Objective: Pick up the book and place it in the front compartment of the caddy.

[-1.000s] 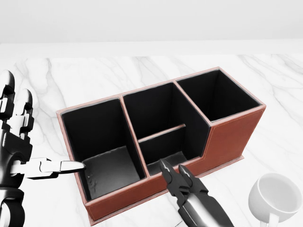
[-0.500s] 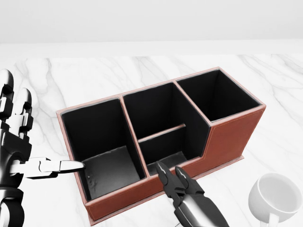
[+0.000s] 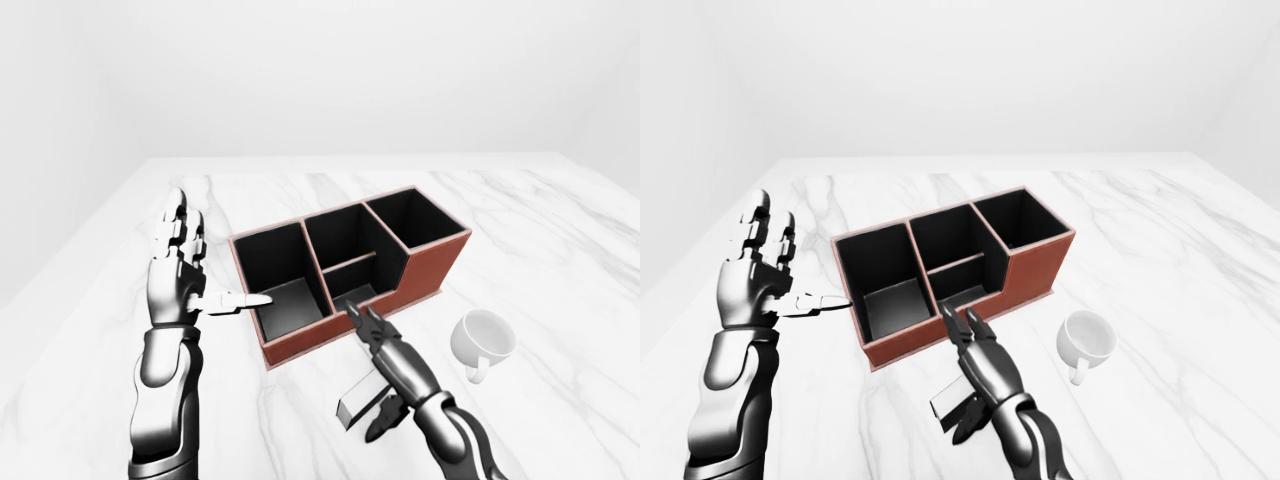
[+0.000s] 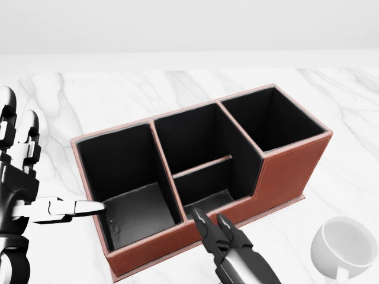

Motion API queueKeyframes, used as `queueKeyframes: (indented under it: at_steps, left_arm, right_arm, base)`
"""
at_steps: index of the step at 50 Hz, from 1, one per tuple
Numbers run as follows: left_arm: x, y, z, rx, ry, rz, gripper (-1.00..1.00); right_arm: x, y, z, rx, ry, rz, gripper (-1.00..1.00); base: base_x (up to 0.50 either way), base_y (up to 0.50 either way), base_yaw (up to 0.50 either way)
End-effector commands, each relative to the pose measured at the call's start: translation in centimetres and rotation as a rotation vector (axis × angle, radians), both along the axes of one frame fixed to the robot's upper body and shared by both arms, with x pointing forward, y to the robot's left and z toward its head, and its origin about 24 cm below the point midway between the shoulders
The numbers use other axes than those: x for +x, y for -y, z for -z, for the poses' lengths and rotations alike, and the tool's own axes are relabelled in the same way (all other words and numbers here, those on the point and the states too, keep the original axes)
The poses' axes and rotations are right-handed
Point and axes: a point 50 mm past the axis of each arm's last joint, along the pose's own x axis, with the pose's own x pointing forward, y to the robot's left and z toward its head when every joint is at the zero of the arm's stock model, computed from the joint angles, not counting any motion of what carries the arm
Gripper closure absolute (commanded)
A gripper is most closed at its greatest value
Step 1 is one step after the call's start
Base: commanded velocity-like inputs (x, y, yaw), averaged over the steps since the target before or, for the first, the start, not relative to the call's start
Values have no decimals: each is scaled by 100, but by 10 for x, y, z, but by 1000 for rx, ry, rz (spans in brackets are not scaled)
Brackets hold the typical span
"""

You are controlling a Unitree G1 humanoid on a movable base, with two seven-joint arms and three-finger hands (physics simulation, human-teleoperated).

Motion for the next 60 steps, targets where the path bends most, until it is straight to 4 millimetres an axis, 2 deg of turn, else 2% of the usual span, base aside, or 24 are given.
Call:
queueKeyframes:
  at_steps: [1, 60]
  left_arm:
    - [0, 0, 1, 2, -5, -1, -100]
    - [2, -1, 2, 2, -12, -6, -100]
  right_arm:
    - [-1, -1, 2, -3, -4, -3, -100]
    - [-3, -4, 19, -24, -30, -8, -100]
  base:
    - [0, 0, 0]
    - [0, 0, 0]
